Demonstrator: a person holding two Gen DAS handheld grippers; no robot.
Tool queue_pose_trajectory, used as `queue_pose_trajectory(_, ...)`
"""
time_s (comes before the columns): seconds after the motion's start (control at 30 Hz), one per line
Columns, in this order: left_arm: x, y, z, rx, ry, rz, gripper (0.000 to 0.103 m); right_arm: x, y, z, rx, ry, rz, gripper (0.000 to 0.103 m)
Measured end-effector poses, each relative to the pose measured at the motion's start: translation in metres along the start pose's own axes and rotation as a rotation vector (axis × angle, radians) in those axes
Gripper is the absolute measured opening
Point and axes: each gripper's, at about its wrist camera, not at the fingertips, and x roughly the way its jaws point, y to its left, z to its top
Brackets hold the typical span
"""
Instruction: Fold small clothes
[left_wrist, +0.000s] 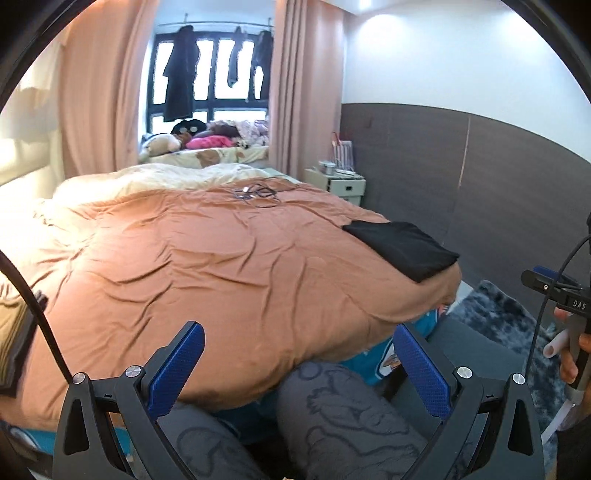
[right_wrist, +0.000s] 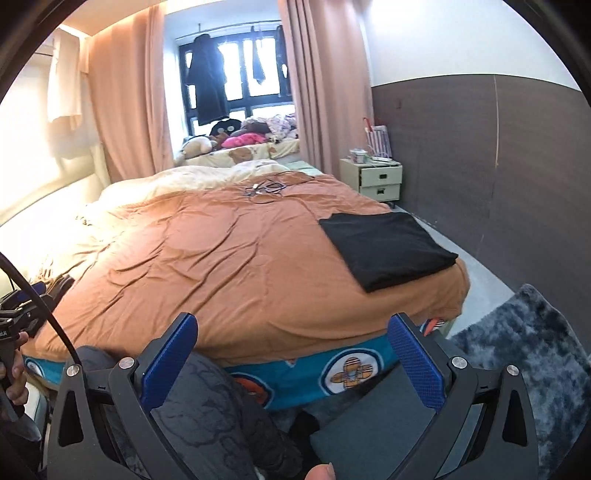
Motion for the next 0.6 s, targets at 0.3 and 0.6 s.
queue_pose_trajectory(0.3, -0.03, 0.009, -0.023, -0.018, -0.064, 0.08, 0.103, -0.008, 0.009, -0.021, -0.005, -0.049, 0.024, 0.103)
queue_pose_trajectory(0.6, -0.046, 0.009, -0.022, -0.009, -0.106, 0.084, 0.103, -0.004, 0.013, -0.029, -0.01, -0.06, 0.015, 0.103)
